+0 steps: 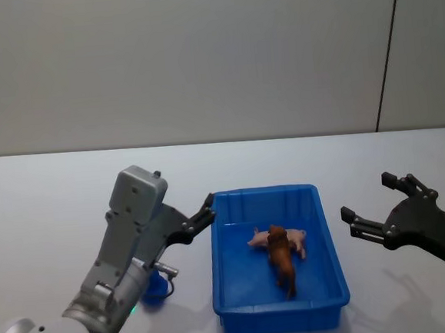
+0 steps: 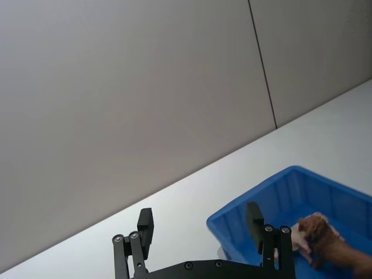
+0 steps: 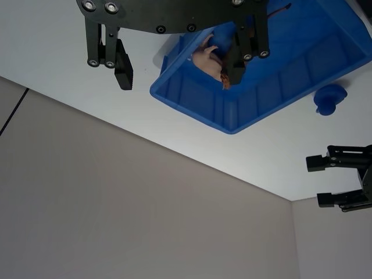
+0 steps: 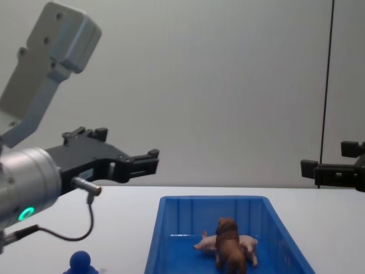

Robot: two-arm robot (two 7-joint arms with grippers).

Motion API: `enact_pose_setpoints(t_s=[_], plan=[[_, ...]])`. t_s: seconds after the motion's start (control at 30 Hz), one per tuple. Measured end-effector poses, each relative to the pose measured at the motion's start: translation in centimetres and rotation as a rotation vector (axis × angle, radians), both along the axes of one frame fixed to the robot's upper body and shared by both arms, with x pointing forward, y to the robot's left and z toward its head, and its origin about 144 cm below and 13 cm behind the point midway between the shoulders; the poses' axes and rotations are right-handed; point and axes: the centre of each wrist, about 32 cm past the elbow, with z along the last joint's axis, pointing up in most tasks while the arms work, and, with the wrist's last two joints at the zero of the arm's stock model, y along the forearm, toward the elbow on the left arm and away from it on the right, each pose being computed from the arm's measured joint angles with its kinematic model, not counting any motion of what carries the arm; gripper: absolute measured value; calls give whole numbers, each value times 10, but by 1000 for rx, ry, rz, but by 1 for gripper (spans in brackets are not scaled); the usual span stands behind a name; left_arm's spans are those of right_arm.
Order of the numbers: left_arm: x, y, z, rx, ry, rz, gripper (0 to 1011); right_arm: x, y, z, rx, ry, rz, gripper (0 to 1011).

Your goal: Pick up the two dolls from the table and place them into the box.

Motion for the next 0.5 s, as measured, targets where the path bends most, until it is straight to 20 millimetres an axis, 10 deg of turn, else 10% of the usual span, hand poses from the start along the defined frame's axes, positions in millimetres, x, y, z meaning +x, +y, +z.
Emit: enact_pose_setpoints(t_s=[0.5], plan=[[-8,24,-14,51,89,63,1002,-2,-2,0,-1,-1,1,1001]])
